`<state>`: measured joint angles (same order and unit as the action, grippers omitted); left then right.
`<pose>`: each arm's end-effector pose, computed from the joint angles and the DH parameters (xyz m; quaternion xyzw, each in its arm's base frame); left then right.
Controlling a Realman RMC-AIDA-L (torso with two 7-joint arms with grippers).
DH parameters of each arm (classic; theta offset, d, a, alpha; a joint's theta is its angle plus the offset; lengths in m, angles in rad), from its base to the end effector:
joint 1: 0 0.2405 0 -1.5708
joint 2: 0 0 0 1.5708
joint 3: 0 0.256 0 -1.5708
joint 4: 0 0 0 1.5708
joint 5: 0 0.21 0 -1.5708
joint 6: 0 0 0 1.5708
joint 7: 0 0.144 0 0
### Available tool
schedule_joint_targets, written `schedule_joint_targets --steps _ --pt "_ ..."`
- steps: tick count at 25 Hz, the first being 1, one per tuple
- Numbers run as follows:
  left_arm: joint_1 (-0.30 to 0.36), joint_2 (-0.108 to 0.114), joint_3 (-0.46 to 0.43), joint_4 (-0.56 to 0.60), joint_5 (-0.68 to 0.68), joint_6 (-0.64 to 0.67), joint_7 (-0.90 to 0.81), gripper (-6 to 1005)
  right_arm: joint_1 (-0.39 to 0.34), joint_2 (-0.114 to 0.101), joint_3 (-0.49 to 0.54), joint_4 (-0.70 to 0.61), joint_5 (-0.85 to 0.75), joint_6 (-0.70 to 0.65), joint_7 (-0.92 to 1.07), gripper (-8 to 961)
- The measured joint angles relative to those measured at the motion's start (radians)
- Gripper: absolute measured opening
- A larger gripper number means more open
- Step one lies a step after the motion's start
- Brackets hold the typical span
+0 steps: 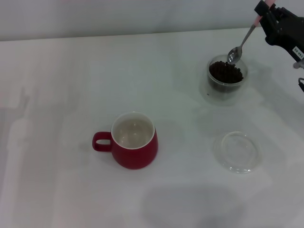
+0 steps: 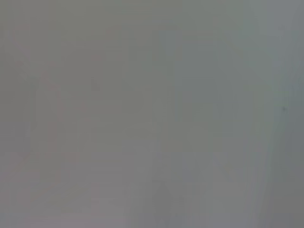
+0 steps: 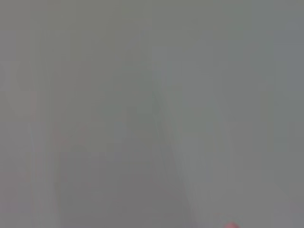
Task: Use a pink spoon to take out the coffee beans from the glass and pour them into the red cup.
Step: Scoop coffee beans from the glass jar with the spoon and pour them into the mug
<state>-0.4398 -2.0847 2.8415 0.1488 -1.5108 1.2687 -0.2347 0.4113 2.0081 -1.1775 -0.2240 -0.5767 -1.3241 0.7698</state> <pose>-0.3349 0.3174 -0.0103 -0.6384 -0.2863 -0.3515 0.6221 0.3133 0.3384 0.0367 -0.7253 0.2458 0.4410 0.4681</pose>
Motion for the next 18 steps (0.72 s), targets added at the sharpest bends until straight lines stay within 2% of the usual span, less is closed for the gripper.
schedule_joint_targets --steps 7,18 --pt "-0.008 0.001 0.000 0.000 0.001 -0.018 0.000 892 0.011 0.000 -0.016 0.009 -0.004 0.025 -0.146 177" --pt "-0.025 0.002 -0.001 0.002 0.011 -0.040 0.000 891 0.031 0.004 -0.065 0.017 0.000 0.121 -0.187 184"
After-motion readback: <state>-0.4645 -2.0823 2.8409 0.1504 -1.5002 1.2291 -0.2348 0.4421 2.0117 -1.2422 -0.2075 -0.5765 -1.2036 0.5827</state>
